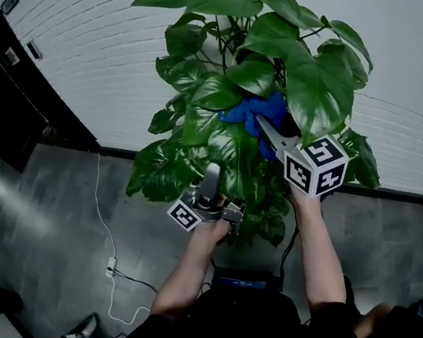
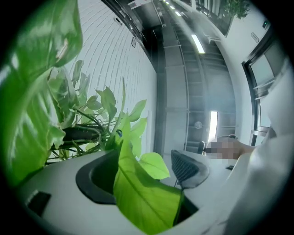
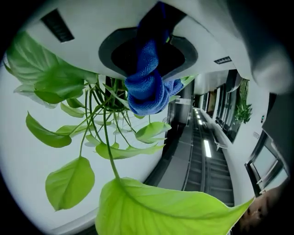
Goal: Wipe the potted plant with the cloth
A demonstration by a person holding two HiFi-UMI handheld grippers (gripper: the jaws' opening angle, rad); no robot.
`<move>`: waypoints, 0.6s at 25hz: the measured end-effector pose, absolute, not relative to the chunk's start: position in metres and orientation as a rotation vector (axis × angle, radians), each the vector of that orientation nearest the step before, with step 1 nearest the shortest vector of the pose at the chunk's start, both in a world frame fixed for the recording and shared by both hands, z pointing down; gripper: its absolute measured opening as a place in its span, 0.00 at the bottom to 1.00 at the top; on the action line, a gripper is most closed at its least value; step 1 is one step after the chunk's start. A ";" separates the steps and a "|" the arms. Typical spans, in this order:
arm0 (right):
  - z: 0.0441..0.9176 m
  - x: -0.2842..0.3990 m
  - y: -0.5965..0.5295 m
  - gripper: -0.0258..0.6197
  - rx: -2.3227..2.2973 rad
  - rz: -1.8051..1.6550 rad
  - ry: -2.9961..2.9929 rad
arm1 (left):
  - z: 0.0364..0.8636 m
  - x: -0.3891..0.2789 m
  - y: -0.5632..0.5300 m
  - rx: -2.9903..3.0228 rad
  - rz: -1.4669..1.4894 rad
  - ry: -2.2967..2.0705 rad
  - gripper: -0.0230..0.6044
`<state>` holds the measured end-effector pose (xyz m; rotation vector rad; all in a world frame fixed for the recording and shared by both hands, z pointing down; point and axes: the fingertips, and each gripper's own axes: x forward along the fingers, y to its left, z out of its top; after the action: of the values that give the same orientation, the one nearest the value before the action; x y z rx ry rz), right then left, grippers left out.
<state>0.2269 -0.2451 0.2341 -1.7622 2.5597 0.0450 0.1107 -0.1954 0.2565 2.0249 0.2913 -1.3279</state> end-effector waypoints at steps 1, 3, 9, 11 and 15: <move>0.234 0.227 -0.244 0.22 -1.747 0.056 2.554 | 0.256 0.110 -0.197 2.025 -1.332 0.291 0.61; 0.233 0.224 -0.244 0.22 -1.701 0.077 2.565 | 0.254 0.111 -0.200 2.027 -1.338 0.290 0.61; 0.233 0.216 -0.235 0.22 -1.621 0.112 2.622 | 0.254 0.110 -0.207 1.987 -1.371 0.289 0.61; 0.242 0.214 -0.241 0.22 -1.631 0.100 2.653 | 0.252 0.110 -0.209 1.976 -1.384 0.292 0.61; 0.270 0.185 -0.232 0.22 -1.505 0.038 2.854 | 0.249 0.108 -0.207 1.960 -1.401 0.293 0.61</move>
<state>0.1847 -0.2324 0.2700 -1.5052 2.8544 0.0380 0.1083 -0.2069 0.2493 1.9603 0.2925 -1.4009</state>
